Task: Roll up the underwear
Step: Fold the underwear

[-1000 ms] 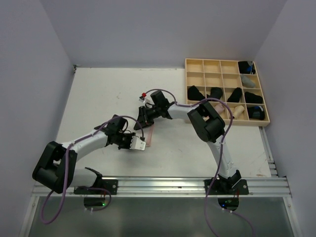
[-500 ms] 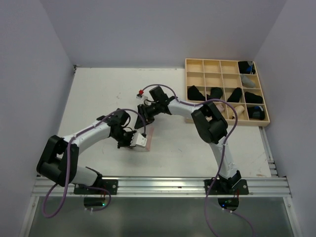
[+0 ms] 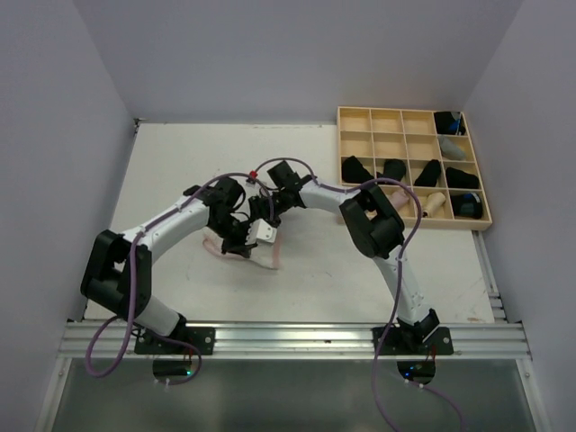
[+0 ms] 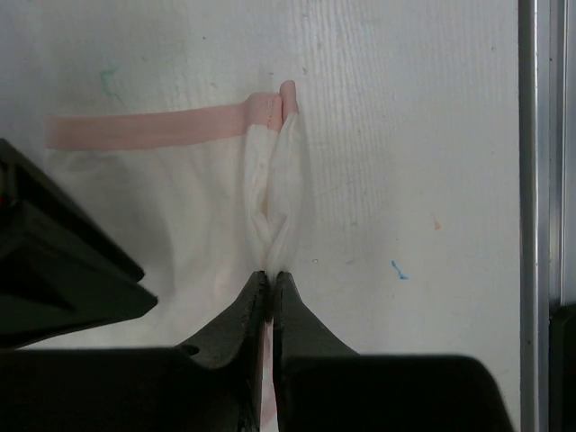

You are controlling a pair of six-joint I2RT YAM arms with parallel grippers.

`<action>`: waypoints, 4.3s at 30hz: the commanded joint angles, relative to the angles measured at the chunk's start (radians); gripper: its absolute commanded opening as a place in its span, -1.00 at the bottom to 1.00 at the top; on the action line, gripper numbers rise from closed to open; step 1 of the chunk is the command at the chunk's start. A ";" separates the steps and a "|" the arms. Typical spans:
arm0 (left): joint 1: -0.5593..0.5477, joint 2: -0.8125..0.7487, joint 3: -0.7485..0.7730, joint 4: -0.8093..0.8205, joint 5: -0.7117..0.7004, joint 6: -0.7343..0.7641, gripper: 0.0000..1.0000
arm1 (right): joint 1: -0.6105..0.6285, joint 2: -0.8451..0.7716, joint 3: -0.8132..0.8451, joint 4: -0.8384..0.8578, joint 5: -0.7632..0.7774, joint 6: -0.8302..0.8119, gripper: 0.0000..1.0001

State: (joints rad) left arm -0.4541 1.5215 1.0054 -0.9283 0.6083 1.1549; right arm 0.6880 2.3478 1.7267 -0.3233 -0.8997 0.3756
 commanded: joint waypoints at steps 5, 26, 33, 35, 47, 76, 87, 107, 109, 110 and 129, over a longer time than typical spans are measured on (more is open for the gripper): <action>0.002 0.061 0.098 0.017 -0.004 -0.043 -1.00 | 0.016 -0.031 -0.032 -0.071 -0.018 -0.066 -0.39; 0.041 0.109 0.136 -0.021 0.048 0.017 -1.00 | -0.045 0.011 0.247 -0.203 -0.033 -0.155 -0.32; 0.040 0.115 0.144 -0.032 0.047 0.022 -1.00 | -0.044 0.076 0.263 -0.307 -0.022 -0.277 -0.35; 0.040 0.114 0.144 -0.038 0.047 0.029 -1.00 | -0.042 0.087 0.242 -0.310 -0.022 -0.302 -0.35; 0.038 0.034 0.088 -0.144 0.077 0.129 -1.00 | -0.024 -0.001 -0.034 -0.255 -0.014 -0.293 -0.43; -0.029 0.082 0.087 -0.043 0.068 0.055 -1.00 | 0.004 -0.121 -0.026 -0.203 -0.107 -0.170 -0.43; -0.028 0.104 0.105 -0.030 0.053 0.046 -1.00 | 0.007 0.011 0.039 -0.352 -0.019 -0.245 -0.54; -0.028 0.227 0.127 0.155 -0.004 -0.029 -1.00 | 0.010 0.056 0.053 -0.356 -0.005 -0.242 -0.57; -0.028 0.233 0.124 0.170 -0.004 -0.031 -1.00 | 0.010 0.056 0.053 -0.358 -0.007 -0.241 -0.57; -0.031 0.238 0.124 0.171 -0.005 -0.029 -1.00 | 0.010 0.056 0.054 -0.359 -0.004 -0.241 -0.56; -0.089 0.232 0.038 0.307 -0.073 -0.109 -1.00 | 0.011 0.065 0.082 -0.378 -0.004 -0.224 -0.55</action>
State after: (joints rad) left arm -0.5323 1.7687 1.0599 -0.7307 0.5678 1.0592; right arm 0.6914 2.4020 1.8008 -0.6838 -0.8989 0.1558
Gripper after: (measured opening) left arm 0.060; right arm 0.229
